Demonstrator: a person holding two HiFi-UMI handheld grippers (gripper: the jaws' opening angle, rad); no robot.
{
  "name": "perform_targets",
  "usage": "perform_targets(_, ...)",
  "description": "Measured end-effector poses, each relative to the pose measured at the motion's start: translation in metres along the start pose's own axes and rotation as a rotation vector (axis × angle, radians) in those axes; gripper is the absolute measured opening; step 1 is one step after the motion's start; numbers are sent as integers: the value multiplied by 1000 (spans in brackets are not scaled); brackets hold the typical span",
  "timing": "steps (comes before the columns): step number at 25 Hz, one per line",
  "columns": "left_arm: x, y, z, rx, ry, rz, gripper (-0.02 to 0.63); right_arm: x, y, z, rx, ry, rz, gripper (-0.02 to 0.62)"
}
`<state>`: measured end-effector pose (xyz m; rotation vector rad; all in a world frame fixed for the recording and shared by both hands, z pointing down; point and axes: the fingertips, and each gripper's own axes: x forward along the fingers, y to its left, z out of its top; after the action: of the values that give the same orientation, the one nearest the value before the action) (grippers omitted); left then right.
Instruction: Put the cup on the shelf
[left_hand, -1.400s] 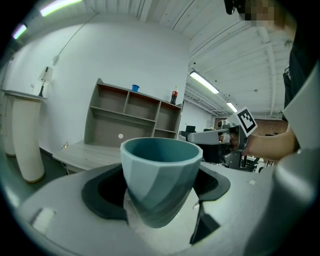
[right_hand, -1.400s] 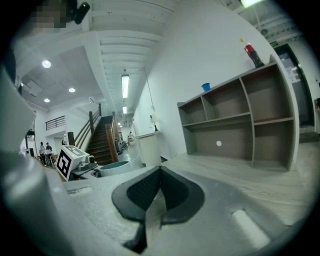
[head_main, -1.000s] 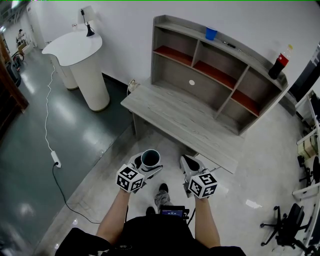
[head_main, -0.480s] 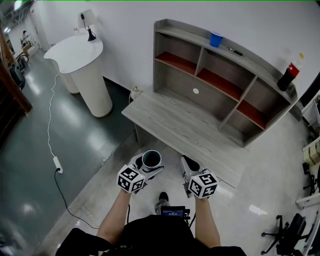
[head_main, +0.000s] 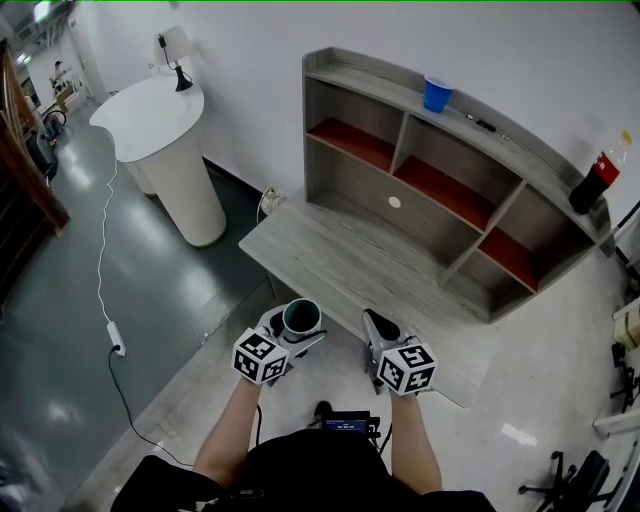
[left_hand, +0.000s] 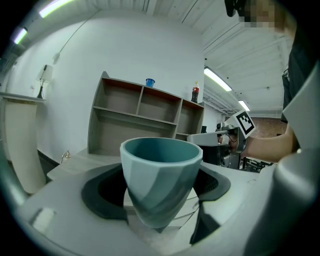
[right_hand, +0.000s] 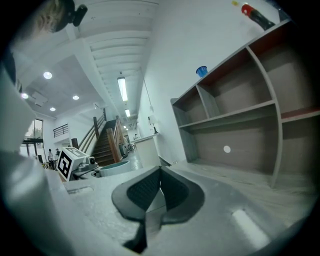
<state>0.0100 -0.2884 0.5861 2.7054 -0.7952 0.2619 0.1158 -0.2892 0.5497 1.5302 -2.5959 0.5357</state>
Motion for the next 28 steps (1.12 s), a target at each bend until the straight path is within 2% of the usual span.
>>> perform_targets(8, 32, 25, 17, -23, -15, 39, 400, 31, -41, 13, 19, 8, 22, -3)
perform_targets(17, 41, 61, 10, -64, -5, 88, 400, 67, -51, 5, 29, 57, 57, -3)
perform_targets(28, 89, 119, 43, -40, -9, 5, 400, 116, -87, 32, 36, 39, -27, -3)
